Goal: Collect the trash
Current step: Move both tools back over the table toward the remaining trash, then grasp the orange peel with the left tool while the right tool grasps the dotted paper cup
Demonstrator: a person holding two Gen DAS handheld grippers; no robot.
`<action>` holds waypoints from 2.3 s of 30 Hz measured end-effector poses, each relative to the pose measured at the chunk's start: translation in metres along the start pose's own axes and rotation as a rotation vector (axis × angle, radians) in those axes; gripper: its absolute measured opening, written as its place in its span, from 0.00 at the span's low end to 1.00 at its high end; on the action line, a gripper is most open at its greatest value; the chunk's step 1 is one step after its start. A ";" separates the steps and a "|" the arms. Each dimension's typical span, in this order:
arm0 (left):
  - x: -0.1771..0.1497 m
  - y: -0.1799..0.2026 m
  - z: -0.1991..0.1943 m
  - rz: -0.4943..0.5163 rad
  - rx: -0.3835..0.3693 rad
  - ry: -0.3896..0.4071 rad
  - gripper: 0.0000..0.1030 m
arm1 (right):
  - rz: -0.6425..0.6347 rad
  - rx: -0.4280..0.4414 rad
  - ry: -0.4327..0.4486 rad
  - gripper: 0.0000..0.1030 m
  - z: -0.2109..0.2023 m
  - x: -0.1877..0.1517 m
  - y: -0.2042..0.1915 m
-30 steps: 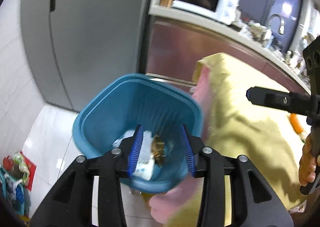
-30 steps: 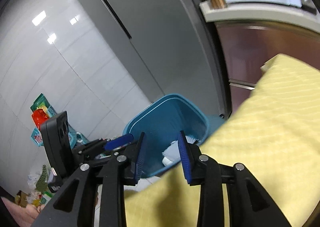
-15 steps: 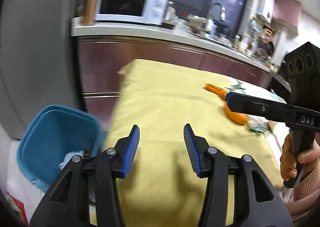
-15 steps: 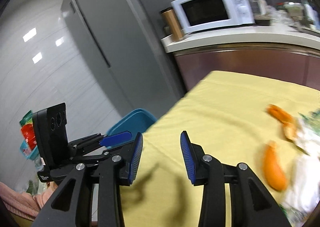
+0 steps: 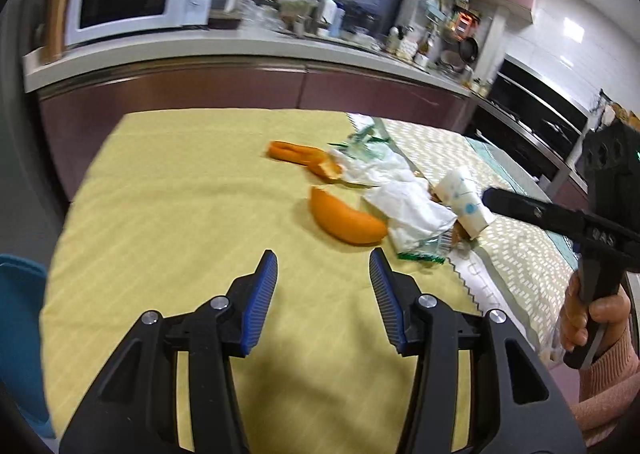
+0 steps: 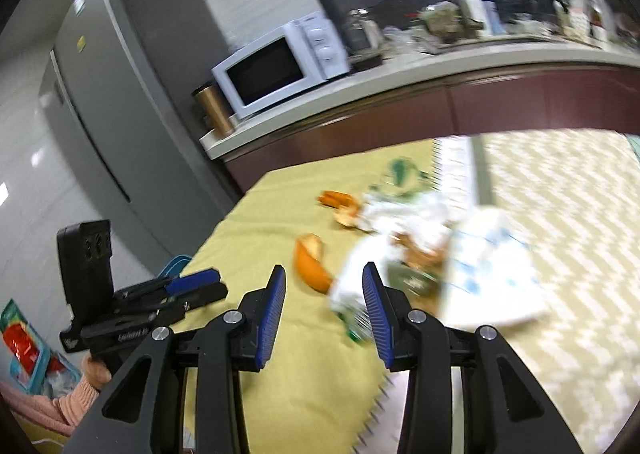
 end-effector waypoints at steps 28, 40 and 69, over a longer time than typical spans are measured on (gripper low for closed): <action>0.032 0.009 0.107 -0.107 -0.081 -0.216 0.48 | 0.414 0.100 0.119 0.28 -0.022 -0.021 0.102; 0.036 0.016 0.121 -0.141 -0.117 -0.229 0.35 | 0.383 0.084 0.144 0.04 -0.024 -0.009 0.105; 0.028 0.021 0.105 -0.117 -0.109 -0.179 0.21 | 0.531 0.172 0.208 0.06 -0.020 -0.007 0.122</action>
Point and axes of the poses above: each gripper's, at about its wrist camera, not at the fingertips, and z roughly the way its jaws point, y to its right, x to its top, the point moved 6 cm from there along z, roughly the way its jaws point, and after that the axes turned 7 degrees about x, right-handed, at the moved point
